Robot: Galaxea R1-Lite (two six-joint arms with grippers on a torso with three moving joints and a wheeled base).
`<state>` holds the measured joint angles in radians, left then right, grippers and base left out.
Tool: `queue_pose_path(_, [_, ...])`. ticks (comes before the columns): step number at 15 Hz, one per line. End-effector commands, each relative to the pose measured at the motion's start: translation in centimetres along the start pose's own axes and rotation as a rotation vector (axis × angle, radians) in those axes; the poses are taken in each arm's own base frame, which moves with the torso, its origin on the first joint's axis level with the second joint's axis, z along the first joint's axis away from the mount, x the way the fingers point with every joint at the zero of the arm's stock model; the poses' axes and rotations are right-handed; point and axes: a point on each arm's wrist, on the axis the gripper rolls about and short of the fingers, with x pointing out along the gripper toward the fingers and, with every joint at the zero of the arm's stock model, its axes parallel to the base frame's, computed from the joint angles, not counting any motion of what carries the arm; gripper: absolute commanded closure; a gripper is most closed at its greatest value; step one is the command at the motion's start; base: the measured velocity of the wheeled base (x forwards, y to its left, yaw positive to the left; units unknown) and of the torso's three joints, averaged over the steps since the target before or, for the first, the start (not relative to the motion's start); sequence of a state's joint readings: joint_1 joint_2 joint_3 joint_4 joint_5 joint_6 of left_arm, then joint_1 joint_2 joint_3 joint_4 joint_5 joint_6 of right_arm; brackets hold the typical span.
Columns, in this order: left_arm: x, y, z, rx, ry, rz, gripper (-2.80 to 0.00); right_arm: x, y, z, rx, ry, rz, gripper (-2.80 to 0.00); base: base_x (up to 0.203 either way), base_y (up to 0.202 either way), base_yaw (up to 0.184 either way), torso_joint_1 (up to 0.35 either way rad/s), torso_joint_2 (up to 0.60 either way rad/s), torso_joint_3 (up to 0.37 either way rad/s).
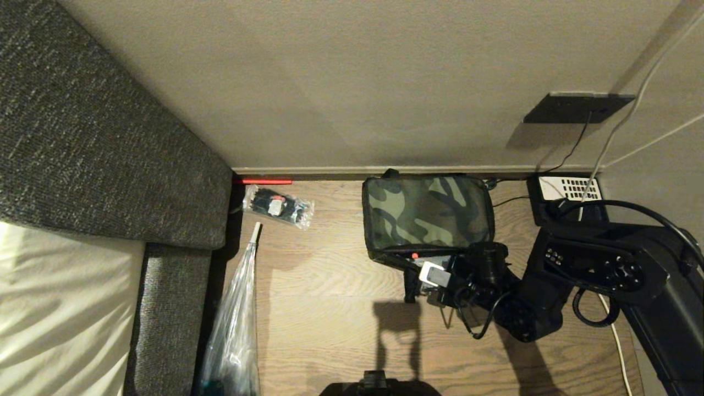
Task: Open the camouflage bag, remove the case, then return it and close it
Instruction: Open the top of the storage box
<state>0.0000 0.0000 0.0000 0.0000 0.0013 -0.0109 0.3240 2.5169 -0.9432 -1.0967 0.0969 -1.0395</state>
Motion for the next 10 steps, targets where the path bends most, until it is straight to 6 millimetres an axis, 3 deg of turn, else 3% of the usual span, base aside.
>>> queue_pose_path(1, [0.0, 0.0, 0.0, 0.0, 0.0, 0.0, 0.0, -0.3, 0.1, 0.1, -0.006, 0.002, 0.007, 0.0, 0.0, 0.0, 0.0, 0.0, 0.0, 0.0])
queue_pose_path(6, [0.0, 0.0, 0.0, 0.0, 0.0, 0.0, 0.0, -2.3, 1.7, -0.6, 0.004, 0.04, 0.087, 0.0, 0.0, 0.0, 0.0, 0.0, 0.0, 0.0])
queue_pose_path(10, [0.0, 0.0, 0.0, -0.001, 0.0, 0.0, 0.0, -2.2, 1.8, -0.3, 0.011, 0.035, 0.083, 0.0, 0.0, 0.0, 0.0, 0.0, 0.0, 0.0])
